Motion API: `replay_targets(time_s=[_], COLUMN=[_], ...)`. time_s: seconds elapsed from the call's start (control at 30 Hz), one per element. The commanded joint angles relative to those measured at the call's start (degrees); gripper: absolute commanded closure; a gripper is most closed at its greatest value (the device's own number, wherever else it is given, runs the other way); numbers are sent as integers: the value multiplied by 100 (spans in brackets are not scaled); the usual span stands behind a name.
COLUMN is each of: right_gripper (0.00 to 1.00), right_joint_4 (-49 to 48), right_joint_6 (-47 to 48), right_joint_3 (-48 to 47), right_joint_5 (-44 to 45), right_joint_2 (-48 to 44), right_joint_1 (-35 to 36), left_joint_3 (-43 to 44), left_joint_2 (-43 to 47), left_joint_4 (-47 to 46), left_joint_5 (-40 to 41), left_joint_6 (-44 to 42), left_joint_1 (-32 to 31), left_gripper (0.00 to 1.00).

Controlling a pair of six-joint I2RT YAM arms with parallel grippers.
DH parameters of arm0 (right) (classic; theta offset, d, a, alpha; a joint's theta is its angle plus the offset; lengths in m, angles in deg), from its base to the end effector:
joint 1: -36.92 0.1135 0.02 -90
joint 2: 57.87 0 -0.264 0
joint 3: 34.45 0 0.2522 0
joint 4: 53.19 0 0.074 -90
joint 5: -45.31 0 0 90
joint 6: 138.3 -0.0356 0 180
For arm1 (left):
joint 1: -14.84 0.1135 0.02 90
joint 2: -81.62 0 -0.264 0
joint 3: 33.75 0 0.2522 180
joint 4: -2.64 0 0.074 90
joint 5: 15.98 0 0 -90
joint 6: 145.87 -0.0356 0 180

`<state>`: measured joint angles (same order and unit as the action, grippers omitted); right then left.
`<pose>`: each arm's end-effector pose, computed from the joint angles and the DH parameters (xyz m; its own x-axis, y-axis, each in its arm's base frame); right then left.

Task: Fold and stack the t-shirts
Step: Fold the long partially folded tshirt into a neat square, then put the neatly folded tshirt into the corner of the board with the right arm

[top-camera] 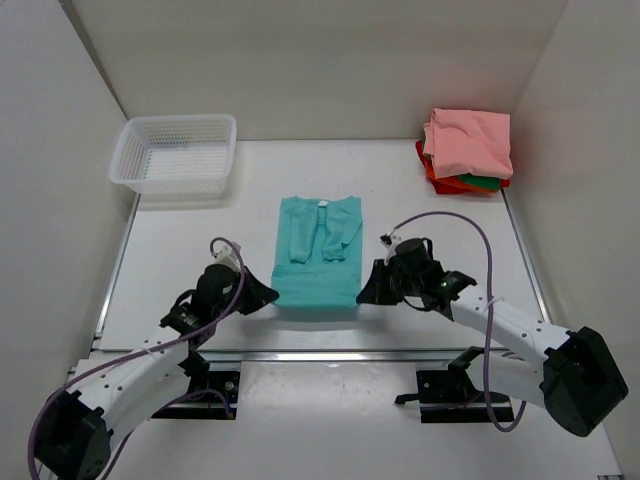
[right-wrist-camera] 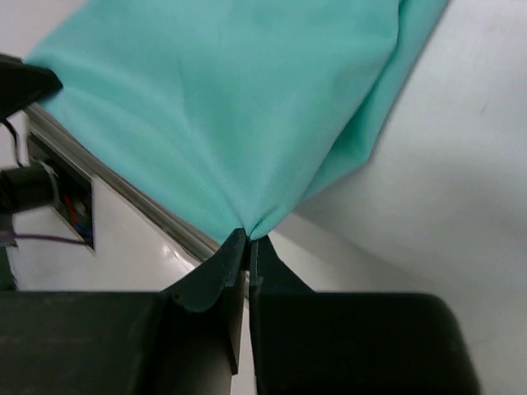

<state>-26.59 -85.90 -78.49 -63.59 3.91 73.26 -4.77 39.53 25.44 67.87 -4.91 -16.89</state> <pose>0.1642 0.1351 0.1940 -0.9020 0.0531 -0.4285 -0.2485 0.7477 0.6157 0.1326 -0.0865 0.1691 -0.7777 -0.4271 -0.4613 -0.0116 0.7435 -0.6687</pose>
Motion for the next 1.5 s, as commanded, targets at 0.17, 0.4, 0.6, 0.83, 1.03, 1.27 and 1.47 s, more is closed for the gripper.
replay_targets(time_s=[0.17, 0.4, 0.6, 0.83, 1.03, 1.27, 1.47], right_gripper=[100, 100, 100, 100, 76, 47, 37], right_joint_4=[641, 816, 1018, 1063, 791, 343, -228], right_joint_6=[921, 1194, 1448, 1607, 1590, 1273, 1002], right_joint_3=[-1514, -2367, -3167, -4264, -6021, -5913, -4568], right_joint_5=[-659, -879, -1011, -1117, -828, -175, -702], right_joint_2=[738, 1538, 2241, 3330, 4999, 5012, 4678], right_joint_1=[-882, -1181, -1453, -1954, -2464, -2719, -2641], left_joint_3=[1359, 2080, 2660, 4213, 5737, 5405, 4763], left_joint_2=[-922, -1933, -2725, -4543, -6486, -6286, -6188], left_joint_4=[-192, -613, -824, -1115, -1473, -1924, -2019], left_joint_5=[-421, -668, -703, -782, -757, -703, -800], left_joint_6=[-490, -613, -692, -851, -580, -437, -543], left_joint_1=[895, 1291, 1573, 1740, 1976, 2013, 1565], left_gripper=[100, 100, 100, 100, 66, 55, 56])
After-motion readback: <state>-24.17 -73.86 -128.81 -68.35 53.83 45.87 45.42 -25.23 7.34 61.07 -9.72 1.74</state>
